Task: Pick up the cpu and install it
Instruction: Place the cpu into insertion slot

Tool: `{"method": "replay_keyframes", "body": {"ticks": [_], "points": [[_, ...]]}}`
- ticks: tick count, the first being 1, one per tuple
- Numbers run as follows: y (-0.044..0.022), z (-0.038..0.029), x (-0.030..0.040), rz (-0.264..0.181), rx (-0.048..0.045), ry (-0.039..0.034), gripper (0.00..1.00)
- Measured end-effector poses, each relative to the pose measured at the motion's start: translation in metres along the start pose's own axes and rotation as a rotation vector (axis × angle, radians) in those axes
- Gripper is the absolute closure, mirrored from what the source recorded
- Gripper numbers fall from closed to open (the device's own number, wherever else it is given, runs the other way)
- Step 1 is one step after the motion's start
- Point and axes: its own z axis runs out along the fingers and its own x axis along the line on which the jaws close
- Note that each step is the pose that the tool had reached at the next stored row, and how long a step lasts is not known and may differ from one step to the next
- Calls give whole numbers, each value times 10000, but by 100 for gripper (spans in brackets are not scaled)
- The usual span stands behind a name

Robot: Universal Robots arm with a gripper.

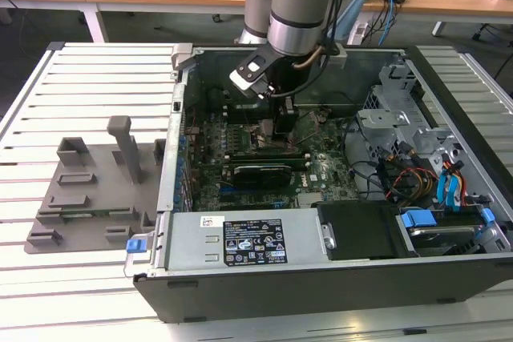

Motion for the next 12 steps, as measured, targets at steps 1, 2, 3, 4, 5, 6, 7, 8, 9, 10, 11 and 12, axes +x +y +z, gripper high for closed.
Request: {"method": "replay_keyframes", "body": {"ticks": [1,2,3,4,5,6,7,8,9,10,11,12], "points": [[0,4,0,0,-1,0,45],[1,10,2,0,0,-2,45],[1,18,3,0,0,-2,45],[2,29,5,0,0,-2,45],[2,35,5,0,0,-2,45],[2,40,6,0,0,-2,45],[3,44,6,0,0,-2,45],[3,52,8,4,0,-2,45],[3,58,10,42,1,-1,45],[4,66,13,111,3,3,45],[5,77,13,245,9,-9,45],[5,93,14,279,10,-12,45]]}}
